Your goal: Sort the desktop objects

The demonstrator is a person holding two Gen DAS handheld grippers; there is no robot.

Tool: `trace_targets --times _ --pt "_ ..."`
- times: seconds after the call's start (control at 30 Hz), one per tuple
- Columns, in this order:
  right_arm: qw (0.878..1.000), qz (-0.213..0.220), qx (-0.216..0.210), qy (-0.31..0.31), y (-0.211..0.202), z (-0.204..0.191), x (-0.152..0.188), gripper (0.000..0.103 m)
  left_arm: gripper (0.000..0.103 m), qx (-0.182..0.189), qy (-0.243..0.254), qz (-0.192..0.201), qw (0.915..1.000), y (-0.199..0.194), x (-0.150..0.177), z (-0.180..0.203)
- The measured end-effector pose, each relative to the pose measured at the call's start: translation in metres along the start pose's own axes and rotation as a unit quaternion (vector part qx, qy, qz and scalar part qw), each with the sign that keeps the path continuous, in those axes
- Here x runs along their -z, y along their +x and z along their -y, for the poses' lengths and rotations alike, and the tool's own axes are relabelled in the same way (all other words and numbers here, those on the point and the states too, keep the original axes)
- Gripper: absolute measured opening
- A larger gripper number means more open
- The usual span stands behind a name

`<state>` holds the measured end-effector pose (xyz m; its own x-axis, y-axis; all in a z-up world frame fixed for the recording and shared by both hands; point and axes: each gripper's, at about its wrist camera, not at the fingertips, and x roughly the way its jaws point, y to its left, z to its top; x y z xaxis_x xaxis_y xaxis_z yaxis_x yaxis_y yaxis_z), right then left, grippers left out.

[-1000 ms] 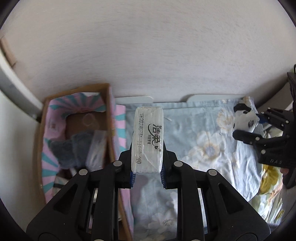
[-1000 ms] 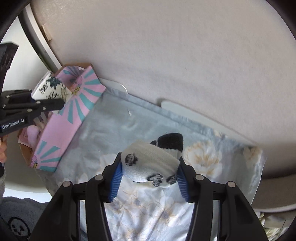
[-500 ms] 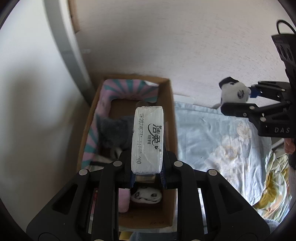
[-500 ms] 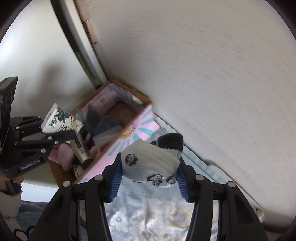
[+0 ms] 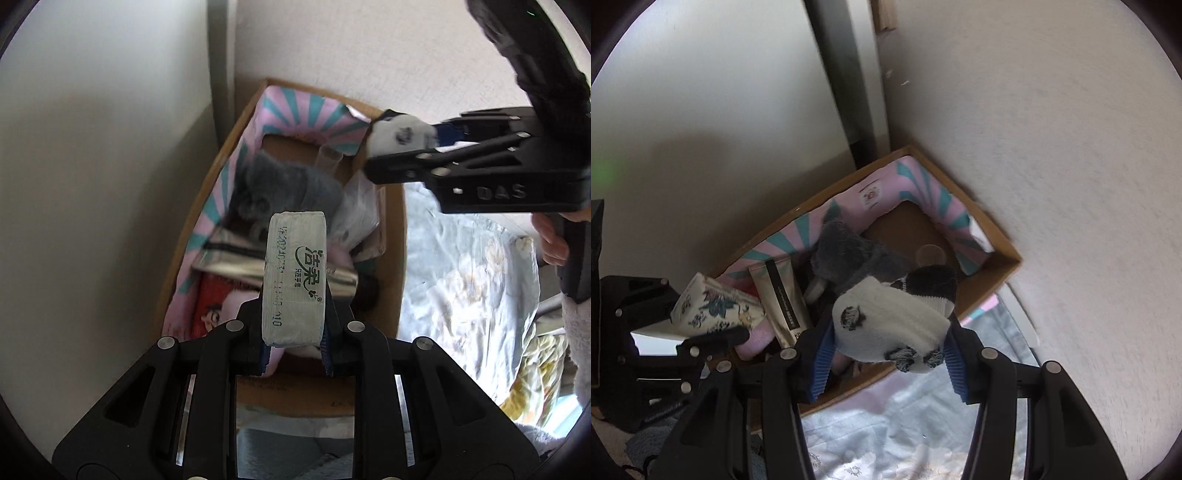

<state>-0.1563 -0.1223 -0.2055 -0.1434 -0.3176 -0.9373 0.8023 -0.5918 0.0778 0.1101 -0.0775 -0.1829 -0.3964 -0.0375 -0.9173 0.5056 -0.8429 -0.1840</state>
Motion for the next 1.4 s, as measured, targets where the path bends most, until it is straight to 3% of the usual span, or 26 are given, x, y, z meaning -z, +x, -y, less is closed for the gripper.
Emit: trace_targets --times 0.27,0.37,0.4,0.43,0.47,0.5,0.53,0.6,0.7,0.9,1.0,1.23,1.4 --pt "0.999 -0.024 -0.013 -0.029 0.029 -0.023 -0.02 0.05 0.018 -0.004 0.014 -0.003 0.9999 -0.001 0.002 0.005" --pt "0.999 -0.024 -0.02 -0.028 0.03 -0.024 -0.024 0.056 0.022 0.015 0.018 0.002 0.9997 -0.002 -0.001 0.006" --pt "0.999 -0.026 -0.025 -0.023 0.031 -0.023 -0.025 0.06 0.031 0.03 0.005 0.007 0.9995 -0.005 -0.002 0.003" --pt "0.999 -0.031 -0.031 -0.017 0.033 -0.021 -0.026 0.068 0.083 0.049 -0.011 0.012 0.9987 -0.007 -0.002 -0.001" --pt "0.999 -0.036 -0.039 -0.009 0.035 -0.02 -0.026 0.074 0.099 0.061 -0.02 0.019 0.9978 -0.009 -0.003 -0.004" --pt "0.998 -0.041 -0.049 0.0 0.037 -0.017 -0.026 0.089 0.103 0.067 -0.022 0.031 0.997 -0.009 -0.006 -0.006" --pt "0.998 -0.038 -0.052 0.007 0.037 -0.016 -0.025 0.103 0.103 0.064 -0.021 0.034 0.9971 -0.008 -0.008 -0.007" --pt "0.999 -0.019 -0.042 0.014 0.034 -0.013 -0.023 0.103 0.103 0.054 -0.015 0.033 0.9978 -0.004 -0.014 -0.006" --pt "0.999 -0.022 -0.013 0.02 0.035 -0.009 -0.02 0.103 0.103 0.051 -0.012 0.037 0.9979 0.001 -0.016 -0.005" --pt "0.999 -0.012 0.002 0.031 0.031 -0.006 -0.011 0.103 0.103 0.038 0.01 0.041 0.9984 0.009 -0.019 -0.001" --pt "0.999 -0.004 0.004 0.046 0.026 -0.002 -0.006 0.103 0.103 0.03 0.022 0.047 0.9982 -0.009 -0.012 0.002" --pt "0.995 0.027 0.024 0.096 -0.012 0.008 0.006 0.103 0.103 0.037 0.044 0.066 0.9962 -0.03 -0.022 0.009" --pt "0.986 0.039 0.073 0.145 -0.051 0.02 0.027 0.103 0.103 -0.007 0.092 0.065 0.9936 -0.046 -0.033 0.028"
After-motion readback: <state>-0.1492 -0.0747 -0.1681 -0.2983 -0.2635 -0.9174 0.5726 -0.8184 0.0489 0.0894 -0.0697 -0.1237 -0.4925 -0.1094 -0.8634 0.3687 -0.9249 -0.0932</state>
